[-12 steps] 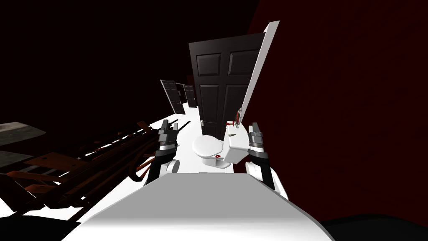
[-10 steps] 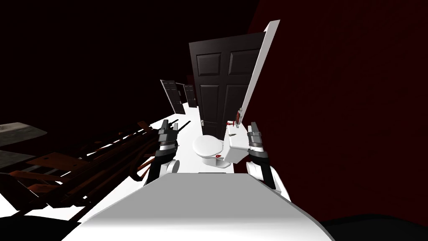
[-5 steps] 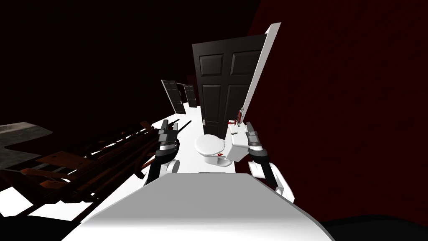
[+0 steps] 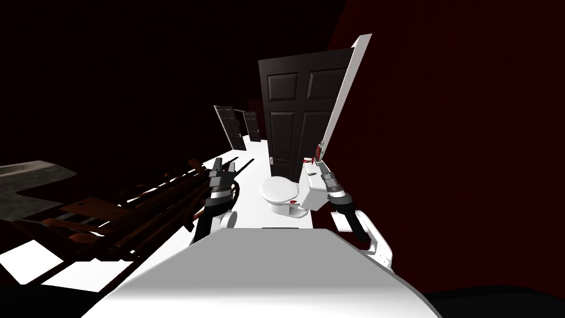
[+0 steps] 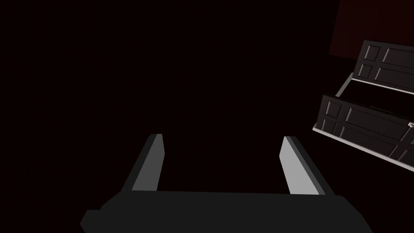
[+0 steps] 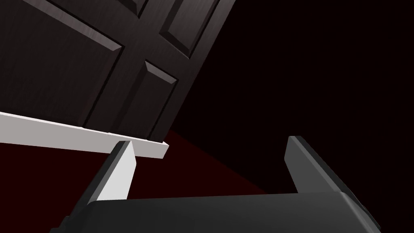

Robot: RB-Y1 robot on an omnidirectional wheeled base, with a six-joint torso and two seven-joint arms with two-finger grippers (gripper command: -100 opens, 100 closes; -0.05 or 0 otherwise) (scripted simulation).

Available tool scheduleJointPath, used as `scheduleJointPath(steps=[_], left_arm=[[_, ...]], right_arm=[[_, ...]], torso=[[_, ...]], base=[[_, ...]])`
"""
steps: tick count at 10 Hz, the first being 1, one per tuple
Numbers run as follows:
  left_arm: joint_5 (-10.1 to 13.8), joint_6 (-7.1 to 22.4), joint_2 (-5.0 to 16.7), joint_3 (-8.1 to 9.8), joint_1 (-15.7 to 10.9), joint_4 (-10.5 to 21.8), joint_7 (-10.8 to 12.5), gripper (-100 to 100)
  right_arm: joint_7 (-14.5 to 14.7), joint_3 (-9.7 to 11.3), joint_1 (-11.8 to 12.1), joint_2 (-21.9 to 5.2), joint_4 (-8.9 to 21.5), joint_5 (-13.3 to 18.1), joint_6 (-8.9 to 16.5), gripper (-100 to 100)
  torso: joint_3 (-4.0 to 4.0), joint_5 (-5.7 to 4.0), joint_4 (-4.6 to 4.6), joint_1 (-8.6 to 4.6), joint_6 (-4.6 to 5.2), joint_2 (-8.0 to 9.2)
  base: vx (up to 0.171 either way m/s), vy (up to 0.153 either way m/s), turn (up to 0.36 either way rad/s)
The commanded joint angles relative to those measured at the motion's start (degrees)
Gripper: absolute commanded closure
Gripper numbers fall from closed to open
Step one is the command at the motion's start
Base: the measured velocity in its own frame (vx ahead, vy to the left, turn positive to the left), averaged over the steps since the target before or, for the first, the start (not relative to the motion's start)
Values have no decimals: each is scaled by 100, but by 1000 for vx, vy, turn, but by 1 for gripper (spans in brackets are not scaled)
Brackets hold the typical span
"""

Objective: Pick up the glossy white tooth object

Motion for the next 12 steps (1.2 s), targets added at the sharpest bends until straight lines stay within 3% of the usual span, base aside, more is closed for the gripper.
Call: scheduleJointPath(steps=[1,12], left_arm=[[0,0,0,0,0,0,0,0],[0,0,0,0,0,0,0,0]], right_arm=[[78,14,-89,-286,76,138,-54,-100],[468,99,-465,-2034,503,826,-333,-100]], torso=[[0,0,0,0,0,0],[2,0,0,3,0,3]], base=[[-45,96,-1],[-51,85,1]])
